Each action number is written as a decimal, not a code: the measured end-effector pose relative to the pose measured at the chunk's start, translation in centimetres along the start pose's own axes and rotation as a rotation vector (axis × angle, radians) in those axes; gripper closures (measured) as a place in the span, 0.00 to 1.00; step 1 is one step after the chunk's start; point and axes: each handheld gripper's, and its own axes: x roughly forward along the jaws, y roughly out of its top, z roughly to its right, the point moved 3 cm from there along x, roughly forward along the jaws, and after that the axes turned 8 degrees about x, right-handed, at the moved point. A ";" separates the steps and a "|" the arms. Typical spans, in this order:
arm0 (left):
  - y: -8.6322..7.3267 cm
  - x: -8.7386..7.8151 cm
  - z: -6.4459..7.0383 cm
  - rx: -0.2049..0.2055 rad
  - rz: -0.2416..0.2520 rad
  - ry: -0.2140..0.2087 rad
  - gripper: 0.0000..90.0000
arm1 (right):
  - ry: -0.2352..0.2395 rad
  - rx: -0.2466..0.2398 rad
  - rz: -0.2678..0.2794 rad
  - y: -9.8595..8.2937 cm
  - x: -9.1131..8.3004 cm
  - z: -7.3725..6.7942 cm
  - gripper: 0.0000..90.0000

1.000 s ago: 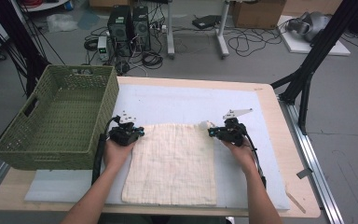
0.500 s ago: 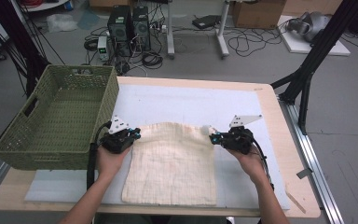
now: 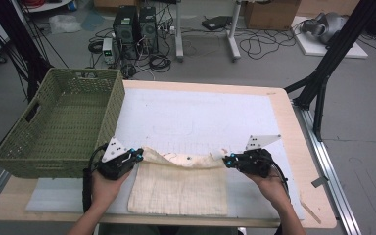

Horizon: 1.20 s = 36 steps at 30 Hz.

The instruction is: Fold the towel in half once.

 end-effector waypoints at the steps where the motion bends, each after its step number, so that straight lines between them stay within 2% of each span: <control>1: -0.2 -0.4 0.4 0.012 0.001 -0.004 0.98 | 0.002 -0.002 0.000 -0.2 0.0 -0.2 0.96; 8: -1.2 -2.3 2.2 0.046 -0.012 -0.046 0.98 | 0.026 -0.029 -0.020 -1.3 -0.5 -2.0 0.96; 17: -2.6 -4.5 3.3 0.070 -0.039 -0.098 0.97 | 0.050 -0.060 -0.038 -2.5 -1.4 -4.0 0.95; 19: -2.9 -4.8 3.5 0.076 -0.046 -0.116 0.96 | 0.062 -0.058 -0.048 -3.0 -1.3 -4.3 0.92; 21: -3.1 -5.2 3.5 0.063 -0.053 -0.134 0.88 | 0.094 -0.047 -0.050 -3.3 -1.4 -4.4 0.82; 22: -3.1 -5.3 3.4 0.059 -0.052 -0.140 0.83 | 0.113 -0.044 -0.051 -3.4 -1.5 -4.5 0.81; 26: -2.6 -6.2 3.1 0.071 -0.028 -0.147 0.72 | 0.140 -0.041 -0.030 -3.2 -2.1 -4.5 0.75; 28: -2.3 -6.1 2.9 0.090 -0.029 -0.137 0.72 | 0.117 -0.036 -0.021 -3.0 -2.1 -4.2 0.72; 30: -2.3 -5.5 2.6 0.085 -0.042 -0.130 0.71 | 0.077 -0.022 -0.026 -2.6 -1.7 -3.6 0.71; 36: -2.4 -2.4 1.5 0.047 -0.062 -0.085 0.69 | -0.020 0.011 -0.058 -2.0 0.1 -1.5 0.64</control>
